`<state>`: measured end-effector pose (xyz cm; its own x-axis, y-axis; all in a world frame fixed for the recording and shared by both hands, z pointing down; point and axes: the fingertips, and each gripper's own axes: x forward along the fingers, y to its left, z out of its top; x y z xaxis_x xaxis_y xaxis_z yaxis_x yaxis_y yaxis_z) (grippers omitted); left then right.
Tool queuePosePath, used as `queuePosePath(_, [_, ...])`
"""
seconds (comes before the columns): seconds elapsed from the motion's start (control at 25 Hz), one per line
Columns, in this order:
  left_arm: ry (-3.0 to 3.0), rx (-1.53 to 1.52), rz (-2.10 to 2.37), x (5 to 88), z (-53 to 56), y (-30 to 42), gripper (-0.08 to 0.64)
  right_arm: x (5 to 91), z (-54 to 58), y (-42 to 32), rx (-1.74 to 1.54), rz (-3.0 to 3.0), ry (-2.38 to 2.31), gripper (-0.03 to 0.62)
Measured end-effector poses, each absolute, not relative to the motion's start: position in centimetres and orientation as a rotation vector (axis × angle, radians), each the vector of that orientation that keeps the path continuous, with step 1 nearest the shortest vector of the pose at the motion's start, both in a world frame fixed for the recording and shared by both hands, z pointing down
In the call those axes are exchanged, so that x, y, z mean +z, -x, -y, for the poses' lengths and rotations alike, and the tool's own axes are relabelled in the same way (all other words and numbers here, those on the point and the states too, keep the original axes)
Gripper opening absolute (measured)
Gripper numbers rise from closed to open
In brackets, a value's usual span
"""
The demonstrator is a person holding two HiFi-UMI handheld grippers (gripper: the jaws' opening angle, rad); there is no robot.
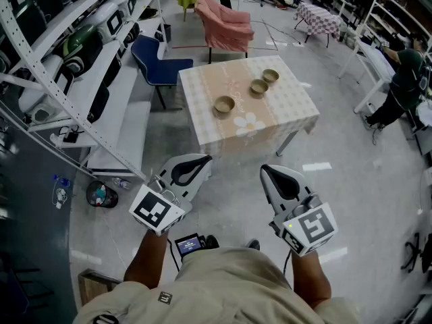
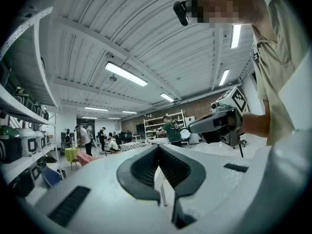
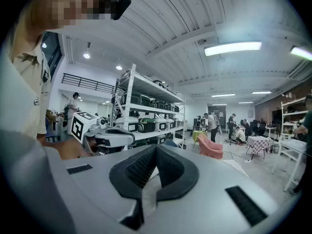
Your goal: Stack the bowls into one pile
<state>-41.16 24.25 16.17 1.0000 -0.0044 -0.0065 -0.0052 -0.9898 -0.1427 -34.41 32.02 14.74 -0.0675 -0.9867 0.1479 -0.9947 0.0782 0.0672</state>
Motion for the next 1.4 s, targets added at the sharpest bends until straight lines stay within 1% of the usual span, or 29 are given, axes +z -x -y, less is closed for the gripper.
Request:
queuePosePath(0.28, [2.995, 0.011, -0.003, 15.8, -24.4, 41.1, 0.006, 14.4, -32.3, 34.3, 0.073, 2.175, -2.043, 0.003])
queuePosePath(0.68, [3.013, -0.022, 0.028, 17.5, -23.3, 40.4, 0.006, 15.2, -31.0, 34.1, 0.098, 2.162, -2.057, 0.003])
queuePosePath(0.84, [3.026, 0.011, 0.044, 17.4, -22.8, 39.6, 0.006, 15.1, -30.4, 33.5, 0.102, 2.148, -2.067, 0.003])
queuePosePath(1.16, [3.051, -0.056, 0.044, 18.9, -21.3, 36.7, 0.006, 15.8, -28.9, 29.4, 0.137, 2.127, -2.092, 0.003])
queuePosePath(1.4, [3.055, -0.102, 0.000, 19.7, -19.8, 32.3, 0.006, 16.3, -27.1, 24.8, 0.140, 2.165, -2.072, 0.003])
